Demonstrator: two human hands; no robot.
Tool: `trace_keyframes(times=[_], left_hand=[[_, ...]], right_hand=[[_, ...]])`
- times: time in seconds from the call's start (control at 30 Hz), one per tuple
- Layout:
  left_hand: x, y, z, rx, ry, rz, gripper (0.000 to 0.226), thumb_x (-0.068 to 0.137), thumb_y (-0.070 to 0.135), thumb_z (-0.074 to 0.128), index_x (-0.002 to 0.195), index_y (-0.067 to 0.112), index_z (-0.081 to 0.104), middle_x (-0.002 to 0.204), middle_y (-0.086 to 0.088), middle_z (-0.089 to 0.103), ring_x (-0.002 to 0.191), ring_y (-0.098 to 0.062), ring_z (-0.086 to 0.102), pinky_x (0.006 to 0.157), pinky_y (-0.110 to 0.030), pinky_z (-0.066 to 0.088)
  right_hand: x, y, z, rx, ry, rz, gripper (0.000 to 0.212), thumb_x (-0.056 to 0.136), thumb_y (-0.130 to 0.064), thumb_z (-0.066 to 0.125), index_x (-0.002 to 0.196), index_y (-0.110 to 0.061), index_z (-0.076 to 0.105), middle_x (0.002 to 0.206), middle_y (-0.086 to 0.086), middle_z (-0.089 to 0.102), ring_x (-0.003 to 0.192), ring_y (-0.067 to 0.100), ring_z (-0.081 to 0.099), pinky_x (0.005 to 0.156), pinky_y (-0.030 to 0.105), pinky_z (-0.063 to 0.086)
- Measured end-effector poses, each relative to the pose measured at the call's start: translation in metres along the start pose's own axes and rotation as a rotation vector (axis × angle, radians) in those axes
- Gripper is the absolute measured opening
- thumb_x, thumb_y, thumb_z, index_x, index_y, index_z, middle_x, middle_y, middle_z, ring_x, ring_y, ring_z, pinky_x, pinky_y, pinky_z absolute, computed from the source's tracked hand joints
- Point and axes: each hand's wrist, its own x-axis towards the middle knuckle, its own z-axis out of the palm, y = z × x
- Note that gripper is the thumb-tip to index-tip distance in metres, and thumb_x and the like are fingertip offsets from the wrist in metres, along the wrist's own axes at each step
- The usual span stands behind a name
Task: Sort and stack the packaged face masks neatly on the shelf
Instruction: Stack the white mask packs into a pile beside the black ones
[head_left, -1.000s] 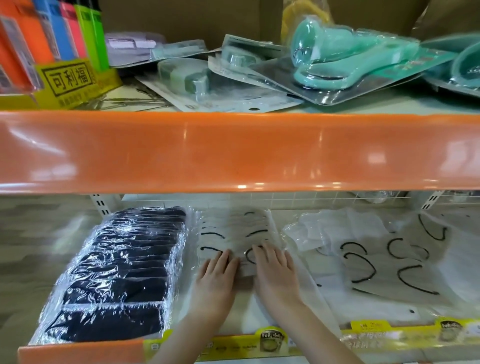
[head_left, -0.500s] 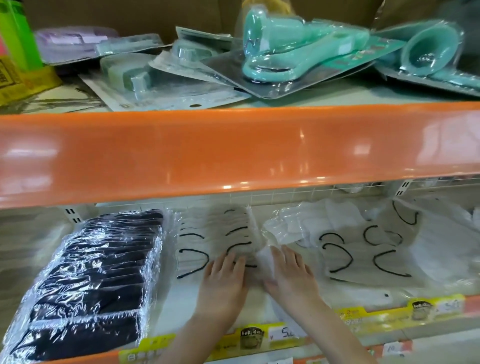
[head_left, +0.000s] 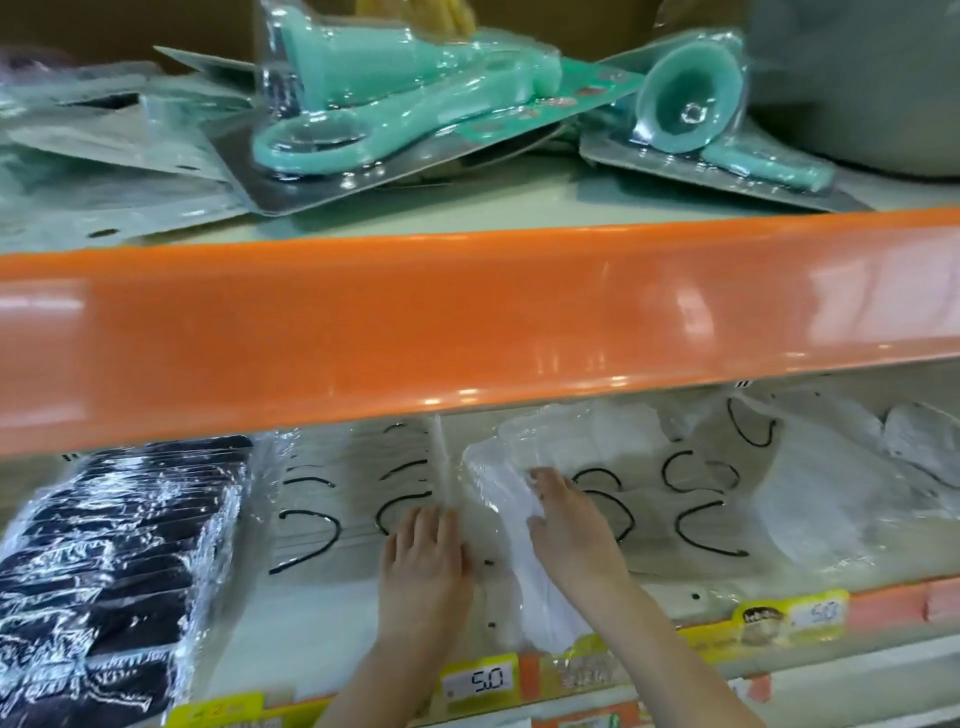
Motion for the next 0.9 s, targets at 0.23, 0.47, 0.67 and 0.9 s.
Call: trace_keyframes(times=[0.23,0.47,0.67,0.9], left_hand=[[0.020,0.044,0.008,-0.086,-0.005,0.171,0.032,0.078,0.026,0.041,0.107,0.022,0.053,0.105,0.002,0.064,0.103,-0.017,0.054,0.076,-0.033,0.053],[0.026,0.098,0.027,-0.122,-0.079,0.263,0.028,0.074,0.023,0.044,0.093,0.020,0.064,0.092,0.004,0.065,0.087,-0.019,0.061,0.069,-0.026,0.049],[0.032,0.135,0.037,-0.060,-0.266,0.370,0.036,0.078,0.044,0.038,0.089,0.026,0.067,0.085,0.009,0.064,0.080,-0.014,0.065,0.068,-0.022,0.050],[0.056,0.147,0.041,0.056,-0.501,0.162,0.078,0.084,0.061,0.009,0.142,0.015,0.035,0.149,-0.001,0.033,0.140,-0.020,0.025,0.113,-0.038,0.020]], right_hand=[[0.043,0.033,-0.039,0.308,0.146,0.051,0.047,0.093,-0.006,0.052,0.136,-0.013,0.035,0.123,0.009,0.054,0.071,0.010,0.056,0.046,0.016,0.036],[0.081,0.061,-0.047,0.235,0.074,0.087,0.064,0.089,0.003,0.050,0.145,-0.012,0.023,0.132,0.014,0.041,0.097,0.022,0.050,0.066,0.024,0.039],[0.081,0.083,-0.053,0.037,0.123,0.022,0.050,0.091,0.006,0.042,0.139,-0.007,0.038,0.136,0.014,0.038,0.115,0.028,0.045,0.087,0.032,0.042],[0.057,0.115,-0.067,-0.083,0.131,-0.079,0.033,0.095,-0.010,0.045,0.127,-0.011,0.053,0.127,0.010,0.050,0.122,0.026,0.044,0.097,0.036,0.041]])
